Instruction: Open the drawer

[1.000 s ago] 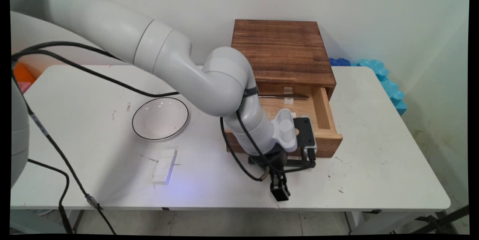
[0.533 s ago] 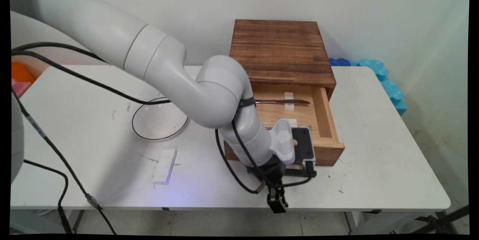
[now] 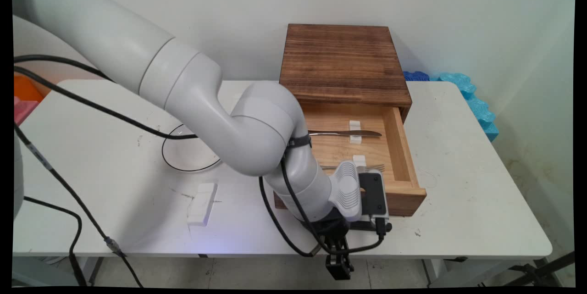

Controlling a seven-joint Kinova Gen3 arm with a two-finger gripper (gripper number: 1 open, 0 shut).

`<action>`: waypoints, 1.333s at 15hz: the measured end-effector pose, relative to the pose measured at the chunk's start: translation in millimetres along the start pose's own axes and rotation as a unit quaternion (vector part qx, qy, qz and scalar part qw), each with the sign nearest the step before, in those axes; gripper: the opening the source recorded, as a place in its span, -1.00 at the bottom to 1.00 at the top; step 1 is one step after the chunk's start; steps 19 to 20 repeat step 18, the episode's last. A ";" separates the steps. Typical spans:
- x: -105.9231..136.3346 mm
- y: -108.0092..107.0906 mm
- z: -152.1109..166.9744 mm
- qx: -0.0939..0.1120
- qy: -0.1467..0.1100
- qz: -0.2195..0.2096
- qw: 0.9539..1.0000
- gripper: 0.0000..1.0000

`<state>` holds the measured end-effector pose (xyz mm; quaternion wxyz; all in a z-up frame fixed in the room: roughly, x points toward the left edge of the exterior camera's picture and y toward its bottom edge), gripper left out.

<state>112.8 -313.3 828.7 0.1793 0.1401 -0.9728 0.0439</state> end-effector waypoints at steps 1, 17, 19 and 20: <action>0.5 2.8 -0.7 -0.001 0.001 0.001 1.000 1.00; -1.5 28.0 -5.2 -0.011 0.007 0.012 1.000 1.00; -2.1 28.2 -5.4 -0.010 0.008 0.013 1.000 1.00; -2.1 28.2 -5.4 -0.010 0.008 0.013 1.000 1.00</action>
